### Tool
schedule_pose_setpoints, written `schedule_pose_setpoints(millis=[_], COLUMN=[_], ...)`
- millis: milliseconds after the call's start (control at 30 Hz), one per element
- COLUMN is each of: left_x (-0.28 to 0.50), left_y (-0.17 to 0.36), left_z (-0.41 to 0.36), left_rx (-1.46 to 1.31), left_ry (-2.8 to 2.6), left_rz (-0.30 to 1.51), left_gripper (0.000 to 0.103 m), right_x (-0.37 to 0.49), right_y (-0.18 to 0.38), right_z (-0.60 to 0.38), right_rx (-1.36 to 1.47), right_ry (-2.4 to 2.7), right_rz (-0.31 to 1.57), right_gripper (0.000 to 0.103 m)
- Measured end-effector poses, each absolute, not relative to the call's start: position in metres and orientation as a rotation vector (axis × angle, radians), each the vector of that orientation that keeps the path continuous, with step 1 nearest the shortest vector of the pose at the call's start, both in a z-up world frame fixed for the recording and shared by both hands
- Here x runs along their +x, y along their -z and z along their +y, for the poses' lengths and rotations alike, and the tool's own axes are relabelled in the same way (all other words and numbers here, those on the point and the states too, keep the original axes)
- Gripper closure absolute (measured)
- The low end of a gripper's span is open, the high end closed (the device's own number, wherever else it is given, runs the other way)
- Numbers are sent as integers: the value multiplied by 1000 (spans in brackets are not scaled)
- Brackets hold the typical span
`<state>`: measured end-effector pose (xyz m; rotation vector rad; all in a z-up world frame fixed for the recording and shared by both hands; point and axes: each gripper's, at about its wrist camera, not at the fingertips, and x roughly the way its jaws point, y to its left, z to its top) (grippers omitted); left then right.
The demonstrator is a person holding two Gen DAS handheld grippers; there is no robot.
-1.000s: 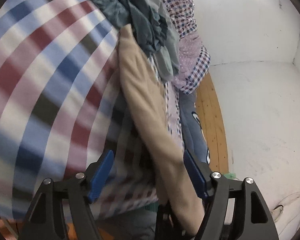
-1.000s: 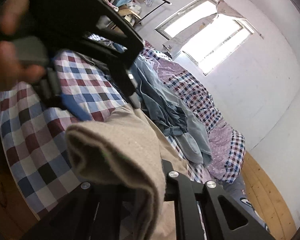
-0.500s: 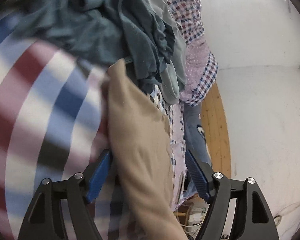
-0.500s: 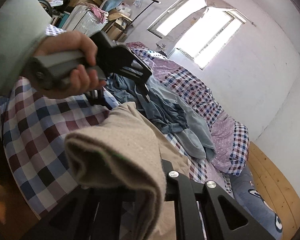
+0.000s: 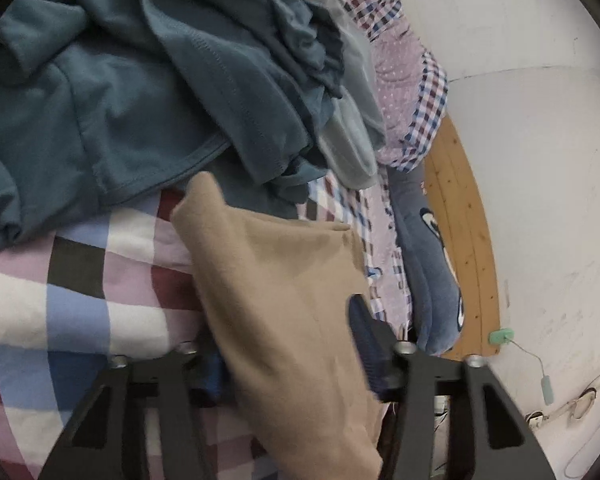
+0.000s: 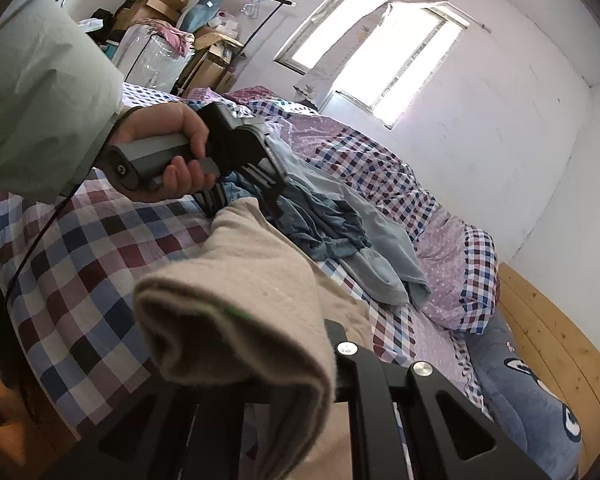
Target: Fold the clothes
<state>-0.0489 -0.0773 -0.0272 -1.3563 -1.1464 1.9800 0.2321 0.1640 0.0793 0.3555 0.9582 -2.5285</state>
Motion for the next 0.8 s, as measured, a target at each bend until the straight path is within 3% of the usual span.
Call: schedule_pose_setpoints(millis=[167,500,800], left_x=[-52,-20,52], left_y=[27,-22,-109], left_z=[-76,-82,-129], left_rx=[-1343,-1195,-1014], left_ry=[-1967,-2015,-2142], left_rz=[-1148,-1193,-1270], left_gripper=[84,93,94], right_x=[236,251,266], right_y=[-81,-112,-174], right_z=[166,177,169], right_rx=[360,313,281], right_ry=[2521,2549,2466], right_rz=[965,952,701], right_gripper=[95,95,95])
